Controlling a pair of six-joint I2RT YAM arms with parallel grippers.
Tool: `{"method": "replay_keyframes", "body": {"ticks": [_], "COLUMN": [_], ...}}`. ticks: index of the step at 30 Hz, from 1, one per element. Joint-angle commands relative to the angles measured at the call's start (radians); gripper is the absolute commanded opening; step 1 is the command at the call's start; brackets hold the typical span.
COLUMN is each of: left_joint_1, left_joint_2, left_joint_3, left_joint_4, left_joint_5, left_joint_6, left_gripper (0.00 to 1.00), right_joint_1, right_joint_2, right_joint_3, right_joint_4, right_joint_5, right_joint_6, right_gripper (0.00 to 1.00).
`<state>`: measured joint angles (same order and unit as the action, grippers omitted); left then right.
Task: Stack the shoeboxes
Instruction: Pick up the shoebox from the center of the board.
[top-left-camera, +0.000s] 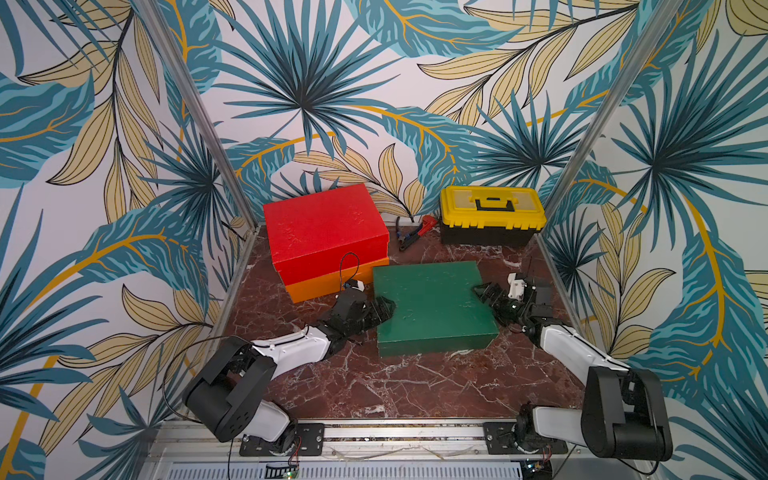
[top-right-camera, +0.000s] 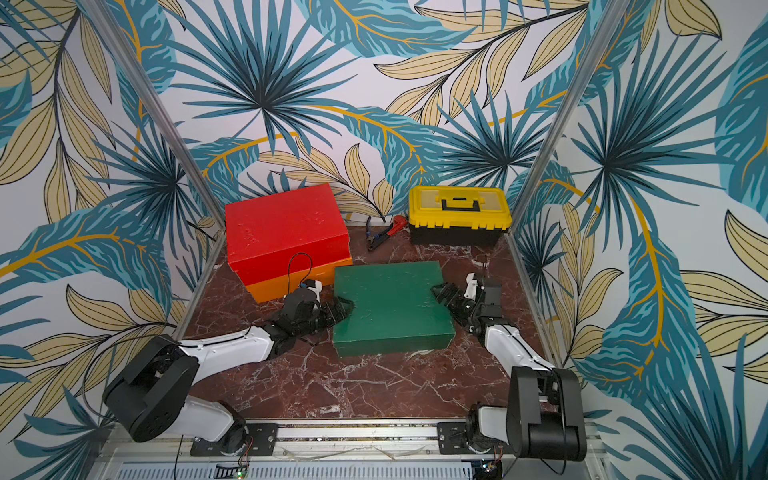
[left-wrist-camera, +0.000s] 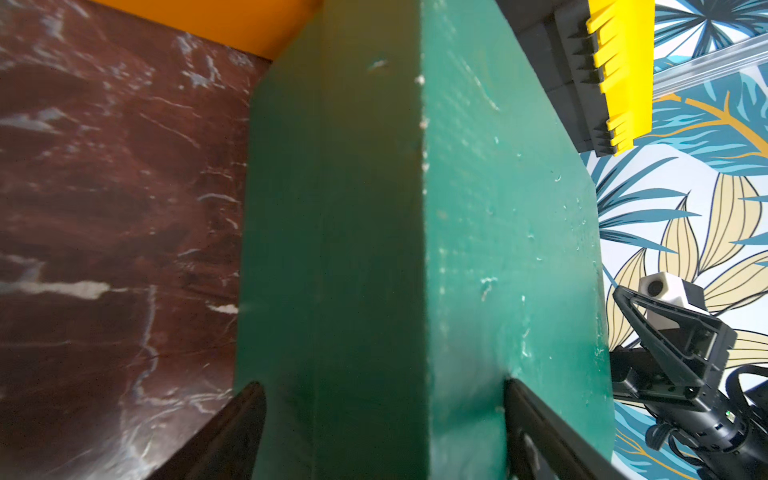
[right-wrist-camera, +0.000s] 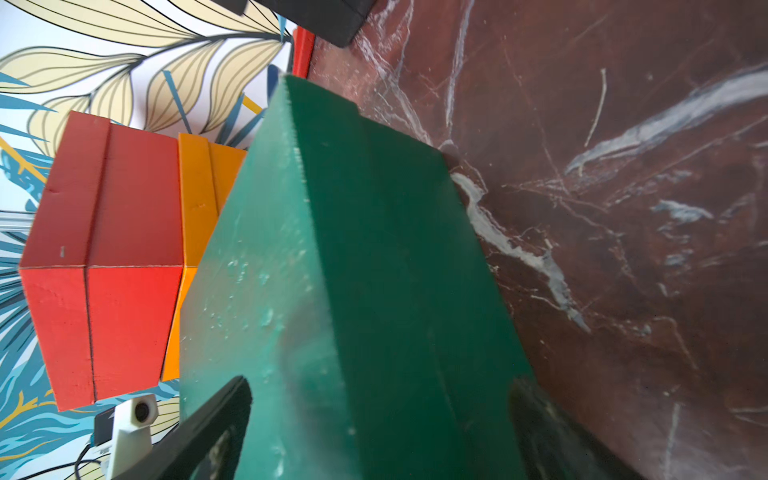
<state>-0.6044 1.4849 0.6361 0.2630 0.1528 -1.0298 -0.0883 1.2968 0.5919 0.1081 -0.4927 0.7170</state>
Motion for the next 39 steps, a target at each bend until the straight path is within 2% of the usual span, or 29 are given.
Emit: {"method": "replay_keyframes", "body": {"ticks": [1, 10, 15, 23, 39], "left_joint_1": [-0.037, -0.037, -0.037, -0.038, -0.074], "left_joint_2": [0.098, 0.106, 0.133, 0.094, -0.002], "left_joint_3": [0.007, 0.004, 0.02, 0.038, 0.074], "left_joint_4": [-0.043, -0.035, -0.022, -0.022, -0.024], "left_joint_5": [0.085, 0.09, 0.114, 0.151, 0.189], "left_joint_6": [0.001, -0.011, -0.013, -0.007, -0.004], "left_gripper": [0.9, 0.89, 0.89, 0.86, 0.82], "right_joint_1": [0.069, 0.114, 0.149, 0.275, 0.416], "right_joint_2": [-0.002, -0.019, 0.023, -0.058, -0.16], "right_joint_3": [-0.048, -0.043, -0.034, 0.026, 0.093], "right_joint_4": [-0.108, -0.122, -0.087, -0.151, -0.196], "right_joint_5": [-0.068, -0.042, -0.075, -0.02, 0.01], "right_joint_6": [0.039, 0.042, 0.072, 0.105, 0.151], "right_gripper": [0.96, 0.95, 0.89, 0.85, 0.83]}}
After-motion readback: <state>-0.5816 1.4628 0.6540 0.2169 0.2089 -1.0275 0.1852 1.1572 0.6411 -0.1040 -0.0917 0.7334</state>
